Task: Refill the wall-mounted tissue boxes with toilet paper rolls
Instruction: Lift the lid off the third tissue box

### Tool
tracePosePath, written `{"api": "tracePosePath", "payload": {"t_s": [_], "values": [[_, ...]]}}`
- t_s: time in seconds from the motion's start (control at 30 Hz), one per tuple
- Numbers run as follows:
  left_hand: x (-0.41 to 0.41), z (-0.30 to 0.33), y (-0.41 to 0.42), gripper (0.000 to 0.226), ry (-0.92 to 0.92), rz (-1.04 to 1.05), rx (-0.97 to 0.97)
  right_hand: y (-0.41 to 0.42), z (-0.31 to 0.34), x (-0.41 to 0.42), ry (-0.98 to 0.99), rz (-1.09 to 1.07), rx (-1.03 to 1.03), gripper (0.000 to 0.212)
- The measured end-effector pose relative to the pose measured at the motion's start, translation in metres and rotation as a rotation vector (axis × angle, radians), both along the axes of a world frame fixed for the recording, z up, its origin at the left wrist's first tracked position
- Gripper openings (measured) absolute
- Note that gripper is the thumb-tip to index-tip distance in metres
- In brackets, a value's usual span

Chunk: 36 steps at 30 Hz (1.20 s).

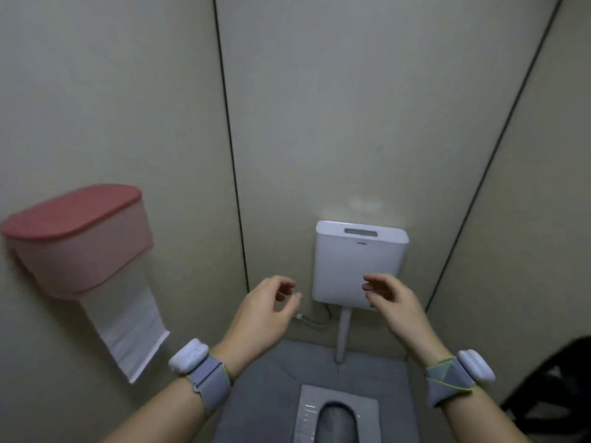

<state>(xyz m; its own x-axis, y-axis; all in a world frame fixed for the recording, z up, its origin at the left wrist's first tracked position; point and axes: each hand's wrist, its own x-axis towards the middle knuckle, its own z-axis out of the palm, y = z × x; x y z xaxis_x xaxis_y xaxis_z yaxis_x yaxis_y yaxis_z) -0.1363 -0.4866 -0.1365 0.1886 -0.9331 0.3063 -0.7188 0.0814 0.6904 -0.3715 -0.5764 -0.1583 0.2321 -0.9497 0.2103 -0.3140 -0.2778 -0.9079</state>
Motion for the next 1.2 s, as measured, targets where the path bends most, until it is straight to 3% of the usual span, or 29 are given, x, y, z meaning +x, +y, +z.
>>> {"api": "tracePosePath", "payload": {"t_s": [0.13,0.3,0.6,0.77,0.93,1.07,1.2], "values": [[-0.076,-0.015,0.002,0.022,0.007,-0.250,0.016,0.057,-0.006,-0.082,-0.017,-0.237,0.027,0.035],[-0.134,0.008,0.009,0.019,0.051,-0.531,-0.053,0.131,0.028,-0.140,0.022,-0.473,-0.077,0.031],[-0.199,0.042,0.073,0.022,0.193,-0.968,-0.131,0.305,0.096,-0.153,0.193,-0.804,-0.197,0.031],[-0.261,0.067,0.150,0.022,0.286,-1.234,-0.162,0.418,0.133,-0.163,0.320,-0.965,-0.271,0.032],[-0.301,0.095,0.211,0.030,0.339,-1.382,-0.208,0.491,0.163,-0.169,0.404,-1.042,-0.441,0.030],[-0.333,0.109,0.251,0.034,0.361,-1.443,-0.241,0.544,0.182,-0.194,0.731,-1.032,-0.571,0.027],[-0.375,0.108,0.281,0.059,0.465,-1.405,-0.168,0.582,0.179,-0.246,0.838,-1.029,-0.574,0.022]]}}
